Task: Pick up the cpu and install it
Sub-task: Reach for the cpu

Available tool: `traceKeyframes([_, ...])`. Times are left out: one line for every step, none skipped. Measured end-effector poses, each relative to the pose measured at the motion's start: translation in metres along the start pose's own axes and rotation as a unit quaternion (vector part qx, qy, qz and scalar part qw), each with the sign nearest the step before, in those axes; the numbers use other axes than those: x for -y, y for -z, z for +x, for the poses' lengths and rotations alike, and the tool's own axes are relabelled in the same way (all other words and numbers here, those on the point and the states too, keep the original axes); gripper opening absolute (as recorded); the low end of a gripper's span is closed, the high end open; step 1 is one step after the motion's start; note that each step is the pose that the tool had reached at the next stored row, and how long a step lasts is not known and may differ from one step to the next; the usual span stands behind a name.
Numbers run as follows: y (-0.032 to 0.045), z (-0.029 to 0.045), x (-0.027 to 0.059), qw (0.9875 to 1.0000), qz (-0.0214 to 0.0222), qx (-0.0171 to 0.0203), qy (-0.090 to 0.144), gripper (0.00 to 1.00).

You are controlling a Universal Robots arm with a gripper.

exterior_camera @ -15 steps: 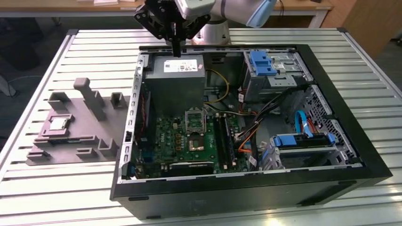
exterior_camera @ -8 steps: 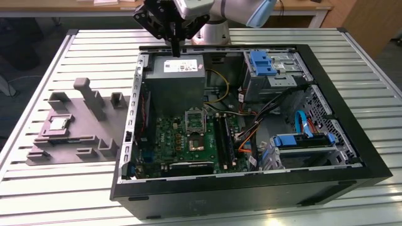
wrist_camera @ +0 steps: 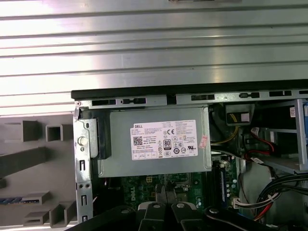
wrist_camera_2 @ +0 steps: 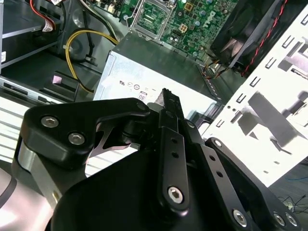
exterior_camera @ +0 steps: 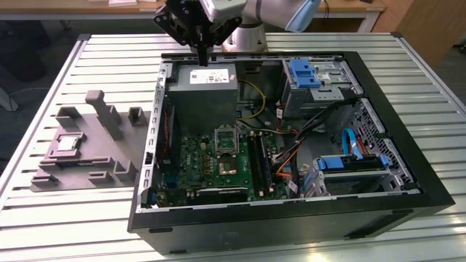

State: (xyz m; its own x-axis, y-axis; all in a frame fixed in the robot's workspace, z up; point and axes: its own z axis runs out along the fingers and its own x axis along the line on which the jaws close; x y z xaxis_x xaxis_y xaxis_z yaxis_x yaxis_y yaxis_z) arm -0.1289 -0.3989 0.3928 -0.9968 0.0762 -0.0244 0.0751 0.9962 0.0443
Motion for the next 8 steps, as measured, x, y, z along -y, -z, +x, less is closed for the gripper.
traceKeyframes([-0.0001,0.0001,0.0000,1.0000,0.0000,0.0000,0.000,0.11])
traceKeyframes([-0.0001,0.0003,0.0000,1.0000,0.0000,0.0000,0.000,0.11])
traceKeyframes([0.0000,0.0004,0.0000,1.0000,0.0000,0.0000,0.000,0.11])
traceKeyframes([0.0000,0.0005,0.0000,1.0000,0.0000,0.0000,0.000,0.11])
traceKeyframes([-0.0001,0.0008,0.0001,1.0000,0.0000,0.0000,0.000,0.11])
traceKeyframes([-0.0001,0.0009,0.0001,1.0000,0.0000,0.0000,0.000,0.11])
traceKeyframes([-0.0001,0.0010,0.0001,1.0000,0.0000,0.0000,0.000,0.11])
traceKeyframes([-0.0002,0.0024,0.0002,1.0000,0.0000,0.0000,0.000,0.11])
